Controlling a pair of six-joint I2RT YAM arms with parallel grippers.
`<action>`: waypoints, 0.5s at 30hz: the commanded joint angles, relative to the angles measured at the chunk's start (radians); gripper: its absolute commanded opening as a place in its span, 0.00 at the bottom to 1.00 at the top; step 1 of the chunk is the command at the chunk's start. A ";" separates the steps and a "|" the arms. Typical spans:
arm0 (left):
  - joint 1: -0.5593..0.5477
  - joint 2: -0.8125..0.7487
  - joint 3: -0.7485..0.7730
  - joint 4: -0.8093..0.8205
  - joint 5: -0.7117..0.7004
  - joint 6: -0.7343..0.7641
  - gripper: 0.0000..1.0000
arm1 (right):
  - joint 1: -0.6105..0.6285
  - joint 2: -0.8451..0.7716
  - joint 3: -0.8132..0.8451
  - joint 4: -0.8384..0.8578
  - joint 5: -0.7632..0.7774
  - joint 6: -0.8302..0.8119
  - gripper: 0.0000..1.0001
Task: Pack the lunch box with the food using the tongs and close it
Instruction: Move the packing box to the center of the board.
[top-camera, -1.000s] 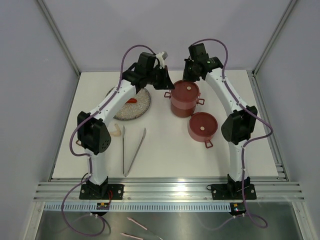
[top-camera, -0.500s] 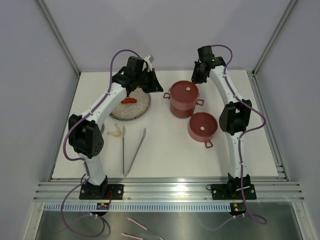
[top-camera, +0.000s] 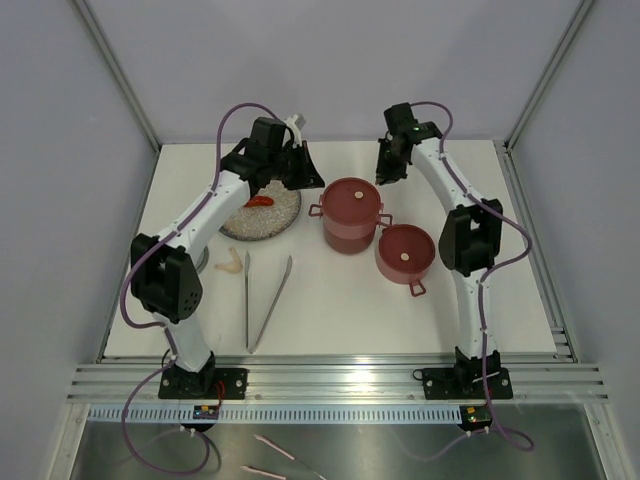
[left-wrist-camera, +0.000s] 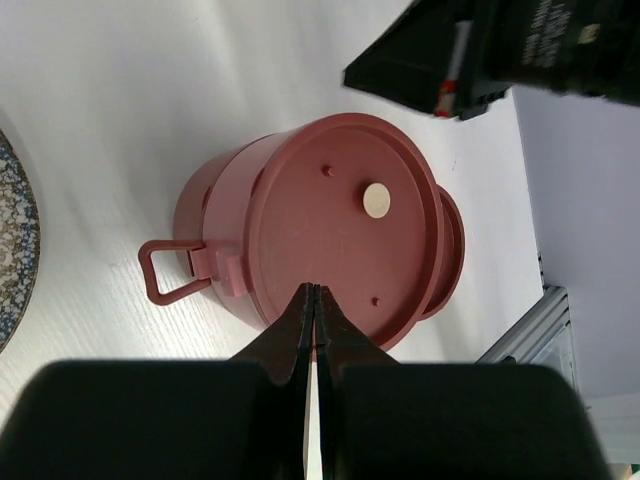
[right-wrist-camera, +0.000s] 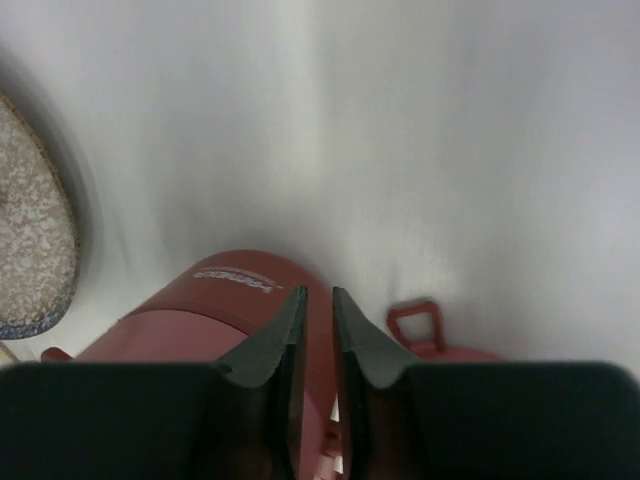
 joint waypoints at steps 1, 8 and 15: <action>0.003 -0.084 -0.035 0.059 -0.025 -0.002 0.00 | -0.123 -0.226 -0.047 0.024 0.126 0.018 0.24; 0.030 -0.078 -0.038 0.071 -0.059 -0.032 0.00 | -0.181 -0.519 -0.363 0.043 0.227 0.019 0.62; 0.088 -0.055 -0.017 0.050 -0.073 -0.025 0.00 | -0.180 -0.928 -1.008 0.119 0.133 0.214 0.73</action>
